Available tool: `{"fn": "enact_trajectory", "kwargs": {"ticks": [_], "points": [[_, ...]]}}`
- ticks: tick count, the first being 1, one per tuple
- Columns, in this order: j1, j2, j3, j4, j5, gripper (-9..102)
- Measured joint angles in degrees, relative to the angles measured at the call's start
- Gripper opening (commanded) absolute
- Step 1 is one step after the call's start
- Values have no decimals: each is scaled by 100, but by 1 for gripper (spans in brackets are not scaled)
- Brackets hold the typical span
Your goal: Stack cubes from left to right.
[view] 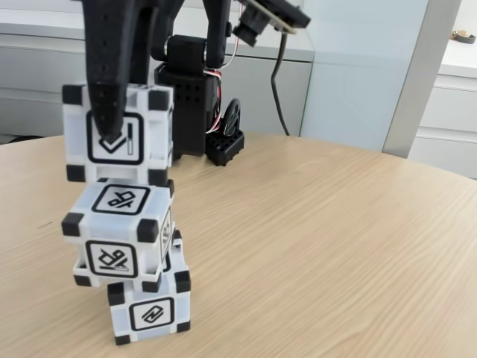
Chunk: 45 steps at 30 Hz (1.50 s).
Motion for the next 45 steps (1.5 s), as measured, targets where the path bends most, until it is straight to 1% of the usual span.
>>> {"fn": "enact_trajectory", "kwargs": {"ticks": [9,11,13,17,20,22,27,32,37,41,44,45], "points": [[0,0,-26,0,0,1],[0,0,-26,0,-9,8],[0,0,-26,0,-18,11],[0,0,-26,0,-18,20],[0,0,-26,0,-18,23],[0,0,-26,0,-18,28],[0,0,-35,0,-18,34],[0,0,-35,0,-18,30],[-44,70,-35,44,158,31],[-193,606,-35,53,334,33],[-844,1020,-35,62,527,27],[-1037,1099,-35,62,659,21]]}}
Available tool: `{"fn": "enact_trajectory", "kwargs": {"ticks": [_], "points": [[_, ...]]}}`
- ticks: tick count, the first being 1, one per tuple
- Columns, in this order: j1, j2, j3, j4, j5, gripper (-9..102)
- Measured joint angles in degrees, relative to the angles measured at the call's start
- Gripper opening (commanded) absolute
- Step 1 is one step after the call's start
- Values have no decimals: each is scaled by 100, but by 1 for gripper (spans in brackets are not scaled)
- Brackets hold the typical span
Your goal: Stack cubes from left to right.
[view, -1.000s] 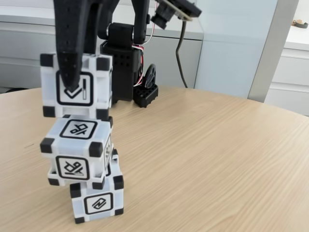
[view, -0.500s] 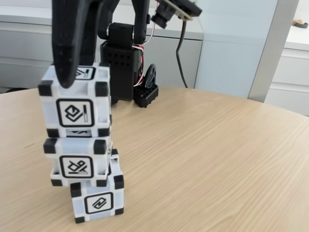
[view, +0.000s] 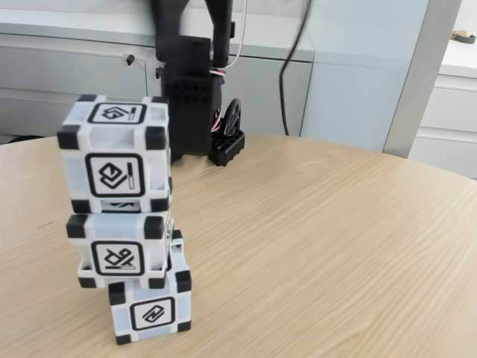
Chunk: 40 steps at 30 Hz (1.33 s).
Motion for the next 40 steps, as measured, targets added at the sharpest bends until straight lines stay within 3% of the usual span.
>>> {"fn": "enact_trajectory", "kwargs": {"ticks": [4,11,28,40], "points": [[-738,79,0,0,457,0],[-1380,70,0,-343,888,0],[-1406,-1318,765,-624,1011,0],[-1327,-2514,765,-659,387,0]]}}
